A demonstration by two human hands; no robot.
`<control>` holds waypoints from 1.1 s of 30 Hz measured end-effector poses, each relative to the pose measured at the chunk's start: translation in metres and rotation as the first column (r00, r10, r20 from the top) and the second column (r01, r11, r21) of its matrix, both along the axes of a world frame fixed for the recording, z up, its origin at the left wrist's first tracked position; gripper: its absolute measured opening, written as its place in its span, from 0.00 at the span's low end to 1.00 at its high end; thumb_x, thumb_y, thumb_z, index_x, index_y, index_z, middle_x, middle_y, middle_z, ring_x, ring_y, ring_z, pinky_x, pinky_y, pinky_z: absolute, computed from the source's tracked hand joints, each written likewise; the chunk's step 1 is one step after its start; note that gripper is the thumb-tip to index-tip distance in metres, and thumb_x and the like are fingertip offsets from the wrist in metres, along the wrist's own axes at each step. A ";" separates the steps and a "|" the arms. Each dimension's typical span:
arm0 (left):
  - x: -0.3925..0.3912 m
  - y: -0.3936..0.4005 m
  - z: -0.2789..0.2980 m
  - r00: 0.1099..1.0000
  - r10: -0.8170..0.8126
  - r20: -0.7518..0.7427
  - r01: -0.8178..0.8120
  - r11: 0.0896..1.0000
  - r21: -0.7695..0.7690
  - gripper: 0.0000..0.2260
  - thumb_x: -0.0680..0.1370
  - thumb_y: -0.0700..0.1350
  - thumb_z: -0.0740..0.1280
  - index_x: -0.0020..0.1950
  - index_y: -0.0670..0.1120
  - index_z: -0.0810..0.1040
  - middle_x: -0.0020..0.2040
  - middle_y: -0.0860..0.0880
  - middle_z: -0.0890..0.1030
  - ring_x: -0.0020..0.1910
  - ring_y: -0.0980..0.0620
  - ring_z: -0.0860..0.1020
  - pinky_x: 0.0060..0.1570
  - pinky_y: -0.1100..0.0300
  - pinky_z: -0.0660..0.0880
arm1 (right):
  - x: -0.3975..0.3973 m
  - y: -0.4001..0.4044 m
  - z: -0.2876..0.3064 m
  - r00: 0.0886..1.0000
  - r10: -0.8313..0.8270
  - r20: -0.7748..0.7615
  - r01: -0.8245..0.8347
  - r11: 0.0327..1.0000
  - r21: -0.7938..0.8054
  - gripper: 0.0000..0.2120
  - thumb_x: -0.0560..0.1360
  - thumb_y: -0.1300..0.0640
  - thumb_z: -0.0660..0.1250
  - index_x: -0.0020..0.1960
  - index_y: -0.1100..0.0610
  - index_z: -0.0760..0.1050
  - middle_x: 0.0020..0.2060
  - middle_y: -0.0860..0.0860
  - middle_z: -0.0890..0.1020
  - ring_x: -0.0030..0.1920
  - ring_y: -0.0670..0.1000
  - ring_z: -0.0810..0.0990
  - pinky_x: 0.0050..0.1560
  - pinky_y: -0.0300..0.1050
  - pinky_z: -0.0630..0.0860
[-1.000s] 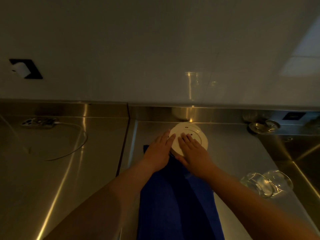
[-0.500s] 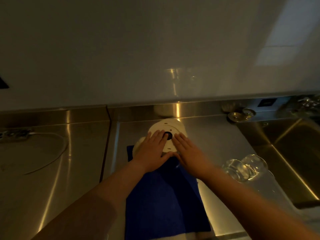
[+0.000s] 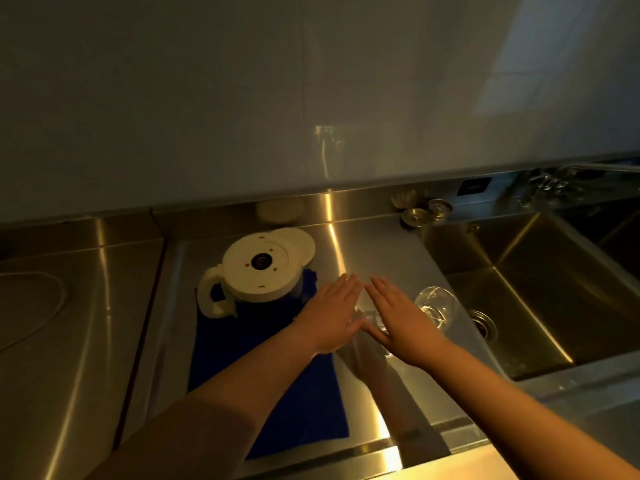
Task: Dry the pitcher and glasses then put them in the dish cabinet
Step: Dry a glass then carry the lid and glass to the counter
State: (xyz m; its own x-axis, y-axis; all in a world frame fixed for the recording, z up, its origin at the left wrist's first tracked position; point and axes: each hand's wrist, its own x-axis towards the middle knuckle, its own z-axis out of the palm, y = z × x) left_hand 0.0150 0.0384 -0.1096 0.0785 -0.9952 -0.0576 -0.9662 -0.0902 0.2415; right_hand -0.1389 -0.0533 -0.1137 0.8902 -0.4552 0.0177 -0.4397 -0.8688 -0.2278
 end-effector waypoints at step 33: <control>-0.072 0.025 -0.040 0.986 0.161 0.032 -0.159 0.986 -0.052 0.11 0.81 0.41 0.59 0.63 0.46 0.73 0.60 0.46 0.76 0.61 0.50 0.74 0.58 0.57 0.71 | -0.040 -0.017 -0.025 0.898 0.439 0.014 -0.430 0.886 -0.175 0.15 0.67 0.62 0.73 0.53 0.55 0.79 0.47 0.51 0.82 0.50 0.53 0.79 0.46 0.42 0.78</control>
